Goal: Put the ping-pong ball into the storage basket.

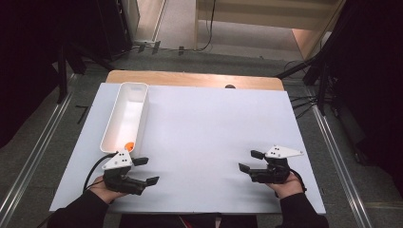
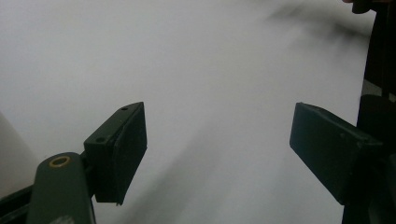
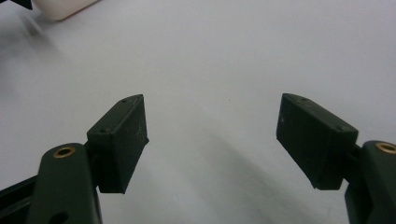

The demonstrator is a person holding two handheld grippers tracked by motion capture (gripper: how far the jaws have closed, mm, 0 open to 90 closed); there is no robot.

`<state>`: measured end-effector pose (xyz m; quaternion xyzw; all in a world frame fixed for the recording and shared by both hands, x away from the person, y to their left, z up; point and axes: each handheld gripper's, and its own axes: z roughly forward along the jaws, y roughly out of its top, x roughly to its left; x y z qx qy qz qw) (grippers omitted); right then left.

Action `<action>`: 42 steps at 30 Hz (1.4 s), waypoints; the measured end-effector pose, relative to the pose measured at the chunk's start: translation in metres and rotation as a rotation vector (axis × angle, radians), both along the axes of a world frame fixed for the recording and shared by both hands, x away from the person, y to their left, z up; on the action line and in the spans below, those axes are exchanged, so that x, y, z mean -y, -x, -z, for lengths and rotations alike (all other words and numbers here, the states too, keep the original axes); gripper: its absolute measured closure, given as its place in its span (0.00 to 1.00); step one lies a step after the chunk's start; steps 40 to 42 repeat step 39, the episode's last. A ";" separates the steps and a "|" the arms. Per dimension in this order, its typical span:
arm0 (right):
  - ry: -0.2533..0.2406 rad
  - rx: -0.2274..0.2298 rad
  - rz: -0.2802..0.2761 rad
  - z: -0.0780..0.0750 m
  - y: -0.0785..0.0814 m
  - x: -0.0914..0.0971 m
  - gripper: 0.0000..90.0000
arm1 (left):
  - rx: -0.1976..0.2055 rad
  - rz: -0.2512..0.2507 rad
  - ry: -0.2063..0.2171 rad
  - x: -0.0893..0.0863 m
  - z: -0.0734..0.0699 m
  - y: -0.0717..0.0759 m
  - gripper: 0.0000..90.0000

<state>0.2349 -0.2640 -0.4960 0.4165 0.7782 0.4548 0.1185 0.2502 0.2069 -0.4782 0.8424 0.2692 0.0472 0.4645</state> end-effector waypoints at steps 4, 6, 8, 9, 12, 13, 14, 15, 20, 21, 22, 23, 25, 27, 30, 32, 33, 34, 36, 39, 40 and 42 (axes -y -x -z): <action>-0.002 -0.001 0.011 0.001 0.002 0.003 0.26 | -0.001 0.000 -0.001 0.000 0.000 0.000 0.22; 0.000 -0.002 0.012 0.002 0.003 0.004 0.26 | -0.002 -0.002 0.001 0.000 0.000 0.000 0.22; -0.003 -0.004 0.015 0.002 0.003 0.005 0.26 | -0.002 -0.002 0.002 0.000 0.000 0.000 0.22; -0.004 -0.006 0.017 0.003 0.003 0.005 0.26 | -0.002 -0.002 0.003 0.000 0.000 0.000 0.22; -0.002 -0.003 0.017 0.003 0.003 0.006 0.26 | -0.002 -0.002 0.001 0.000 0.000 0.000 0.22; -0.003 -0.004 0.016 0.004 0.002 0.006 0.26 | -0.002 -0.001 0.002 0.000 0.000 0.000 0.22; -0.003 -0.004 0.016 0.004 0.002 0.006 0.26 | -0.002 -0.001 0.002 0.000 0.000 0.000 0.22; -0.003 -0.005 0.017 0.004 0.002 0.006 0.26 | -0.002 -0.002 0.002 0.000 0.000 0.000 0.22; -0.003 -0.003 0.017 0.004 0.002 0.006 0.26 | -0.003 -0.002 0.000 0.000 0.000 0.000 0.22; -0.005 -0.006 0.015 0.004 0.002 0.006 0.26 | -0.003 -0.002 -0.001 0.000 0.000 0.000 0.22; -0.005 -0.006 0.015 0.004 0.002 0.006 0.26 | -0.003 -0.002 -0.001 0.000 0.000 0.000 0.22; -0.004 -0.002 0.014 0.004 0.002 0.006 0.26 | -0.001 -0.001 0.001 0.000 0.000 0.000 0.22; 0.000 -0.002 0.013 0.004 0.003 0.006 0.26 | -0.001 -0.001 0.001 0.000 0.000 0.000 0.22; -0.001 -0.001 0.012 0.004 0.002 0.006 0.26 | -0.003 -0.001 -0.001 0.000 0.000 0.000 0.22; 0.002 0.000 0.015 0.004 0.002 0.006 0.26 | -0.003 0.000 0.000 0.000 0.000 0.000 0.22; 0.002 -0.004 0.013 0.004 0.003 0.006 0.26 | -0.003 0.001 -0.001 0.000 0.000 0.000 0.22; 0.005 -0.002 0.015 0.004 0.003 0.006 0.26 | -0.002 0.000 -0.002 0.000 0.000 0.000 0.22; 0.007 -0.004 0.013 0.004 0.003 0.005 0.26 | -0.002 0.000 -0.002 0.000 0.000 0.000 0.22; 0.007 -0.008 0.011 0.004 0.004 0.004 0.26 | -0.002 0.000 0.000 0.000 0.000 0.000 0.22; -0.002 -0.020 0.004 0.004 0.003 0.004 0.26 | -0.003 0.001 0.000 0.000 0.000 -0.001 0.22; -0.002 -0.020 0.004 0.004 0.003 0.004 0.26 | -0.003 0.001 0.000 0.000 0.000 -0.001 0.22; -0.002 -0.020 0.004 0.004 0.003 0.004 0.26 | -0.003 0.001 0.000 0.000 0.000 -0.001 0.22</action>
